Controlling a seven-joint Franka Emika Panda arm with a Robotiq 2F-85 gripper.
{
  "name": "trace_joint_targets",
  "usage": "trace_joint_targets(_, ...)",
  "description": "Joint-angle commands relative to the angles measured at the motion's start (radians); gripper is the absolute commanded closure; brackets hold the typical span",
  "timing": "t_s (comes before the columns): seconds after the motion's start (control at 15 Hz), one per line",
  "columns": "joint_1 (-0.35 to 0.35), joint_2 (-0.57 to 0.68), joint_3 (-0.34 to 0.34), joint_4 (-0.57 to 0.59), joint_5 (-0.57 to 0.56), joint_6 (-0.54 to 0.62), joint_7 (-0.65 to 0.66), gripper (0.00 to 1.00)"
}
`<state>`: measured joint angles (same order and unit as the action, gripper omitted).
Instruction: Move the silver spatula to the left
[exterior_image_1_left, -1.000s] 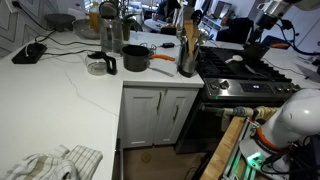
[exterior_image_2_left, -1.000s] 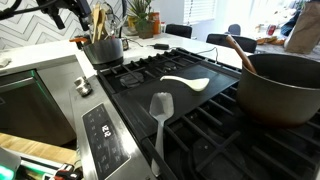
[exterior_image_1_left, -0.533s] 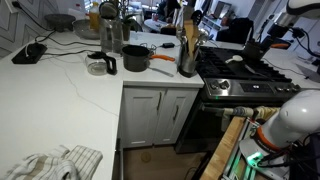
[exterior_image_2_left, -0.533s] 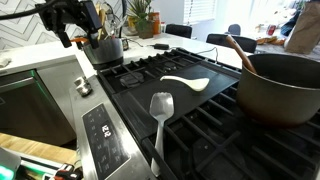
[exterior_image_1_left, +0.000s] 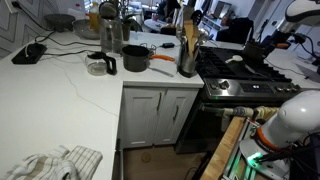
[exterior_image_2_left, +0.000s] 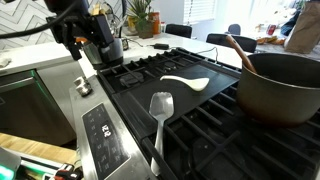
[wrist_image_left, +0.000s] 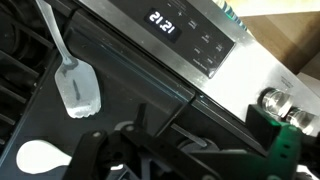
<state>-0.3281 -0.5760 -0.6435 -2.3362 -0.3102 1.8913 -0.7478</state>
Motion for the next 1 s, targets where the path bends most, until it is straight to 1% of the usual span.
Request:
trace_joint_targets(0.0, -0.012, 0.006, 0.013, 0.003, 0.008, -0.001, -0.007, 0.00)
trace_joint_targets(0.2, -0.012, 0.006, 0.014, 0.003, 0.008, -0.001, -0.007, 0.00)
trace_joint_targets(0.27, -0.045, 0.036, 0.061, -0.002, -0.045, 0.023, 0.098, 0.00)
trace_joint_targets(0.33, -0.055, 0.037, 0.072, -0.021, -0.059, 0.086, 0.160, 0.00)
trace_joint_targets(0.4, -0.065, 0.047, 0.089, -0.023, -0.078, 0.108, 0.212, 0.00)
trace_joint_targets(0.53, -0.089, 0.072, 0.128, -0.047, -0.125, 0.198, 0.329, 0.00)
trace_joint_targets(0.73, -0.145, 0.124, 0.187, -0.092, -0.224, 0.328, 0.509, 0.00)
trace_joint_targets(0.87, -0.189, 0.173, 0.218, -0.106, -0.305, 0.386, 0.631, 0.00)
trace_joint_targets(0.93, -0.209, 0.198, 0.230, -0.106, -0.347, 0.394, 0.690, 0.00)
